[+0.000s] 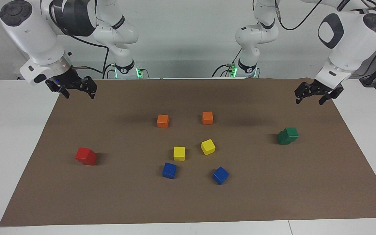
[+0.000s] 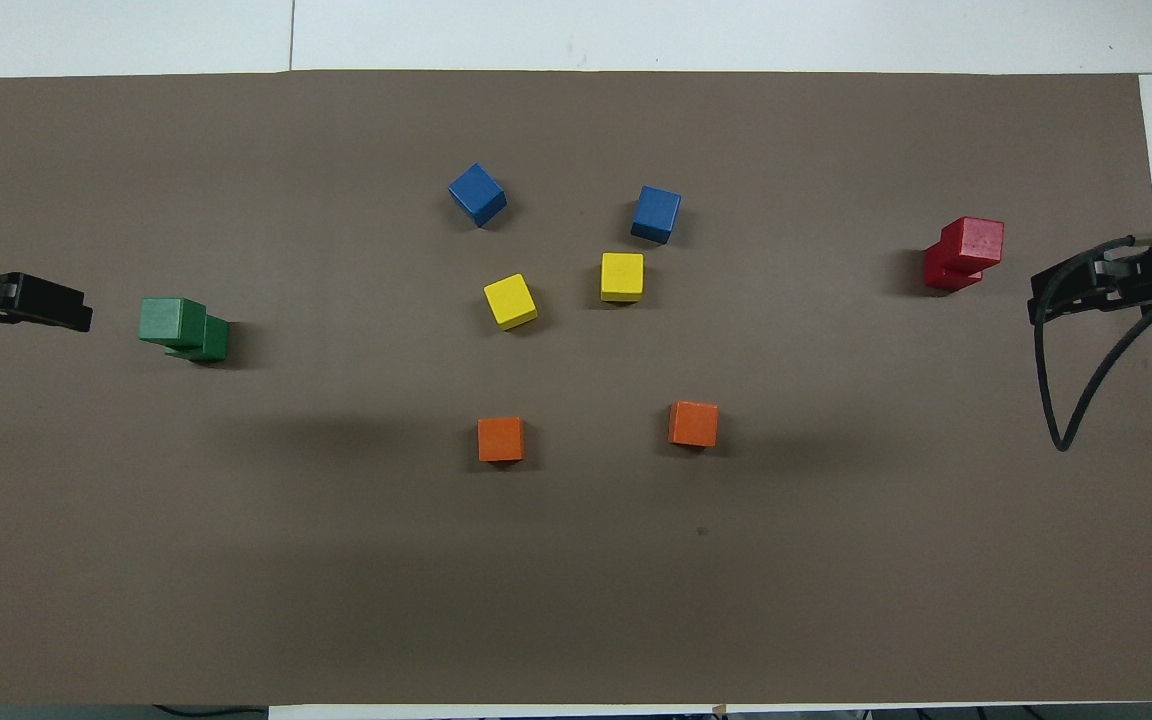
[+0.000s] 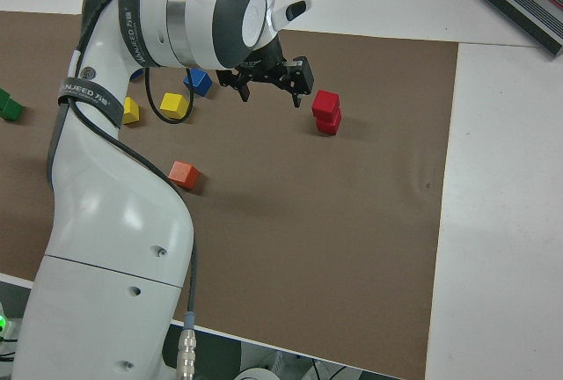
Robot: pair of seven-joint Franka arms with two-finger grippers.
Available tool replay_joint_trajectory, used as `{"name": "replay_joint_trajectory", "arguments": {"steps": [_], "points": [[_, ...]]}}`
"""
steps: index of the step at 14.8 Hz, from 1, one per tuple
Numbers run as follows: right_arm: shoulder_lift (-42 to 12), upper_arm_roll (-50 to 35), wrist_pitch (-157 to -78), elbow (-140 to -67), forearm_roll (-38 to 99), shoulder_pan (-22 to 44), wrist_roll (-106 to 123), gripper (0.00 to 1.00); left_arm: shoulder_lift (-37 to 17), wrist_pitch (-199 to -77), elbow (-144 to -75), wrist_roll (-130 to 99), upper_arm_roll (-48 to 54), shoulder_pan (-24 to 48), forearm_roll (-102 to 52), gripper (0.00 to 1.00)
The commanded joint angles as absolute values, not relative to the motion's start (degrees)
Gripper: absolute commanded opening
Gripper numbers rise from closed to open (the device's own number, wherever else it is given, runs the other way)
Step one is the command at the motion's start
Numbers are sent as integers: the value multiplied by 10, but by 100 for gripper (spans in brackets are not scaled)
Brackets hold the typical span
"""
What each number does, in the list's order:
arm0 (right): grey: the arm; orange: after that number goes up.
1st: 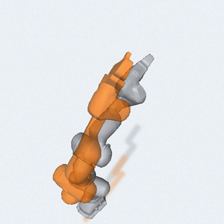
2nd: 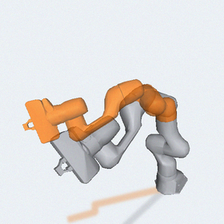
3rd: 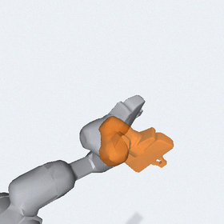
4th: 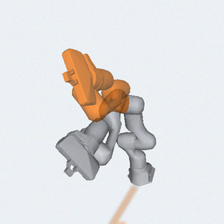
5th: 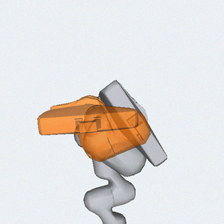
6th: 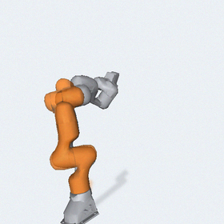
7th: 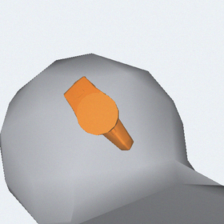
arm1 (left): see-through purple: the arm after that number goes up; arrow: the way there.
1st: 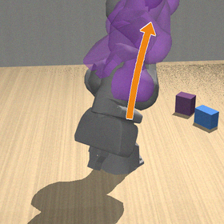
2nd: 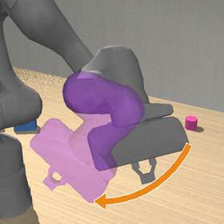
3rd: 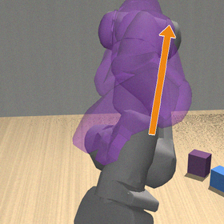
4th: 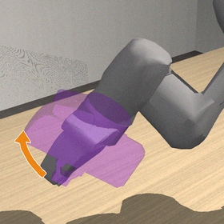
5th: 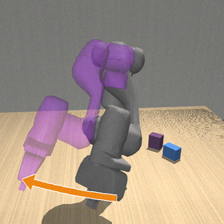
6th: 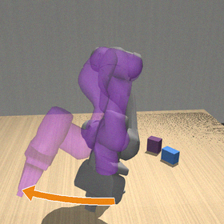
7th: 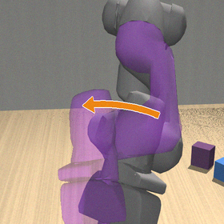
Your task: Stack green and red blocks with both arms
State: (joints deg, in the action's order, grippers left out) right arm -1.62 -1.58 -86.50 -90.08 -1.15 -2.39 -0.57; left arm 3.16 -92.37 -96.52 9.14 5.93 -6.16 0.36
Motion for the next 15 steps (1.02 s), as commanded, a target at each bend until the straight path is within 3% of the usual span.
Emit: {"name": "replay_joint_trajectory", "arguments": {"steps": [1,7,9,15], "points": [[17,22,-866,-932,-3,16,8,100,31,-917,-961,83,54,-50,10,100],[20,45,-872,-931,-5,20,9,100,-20,-899,-914,74,23,-4,10,100],[21,45,-868,-933,-5,20,9,100,-50,-868,-865,73,25,-2,8,100],[18,46,-888,-931,-13,24,9,100,-18,-864,-901,35,23,4,11,100]]}}
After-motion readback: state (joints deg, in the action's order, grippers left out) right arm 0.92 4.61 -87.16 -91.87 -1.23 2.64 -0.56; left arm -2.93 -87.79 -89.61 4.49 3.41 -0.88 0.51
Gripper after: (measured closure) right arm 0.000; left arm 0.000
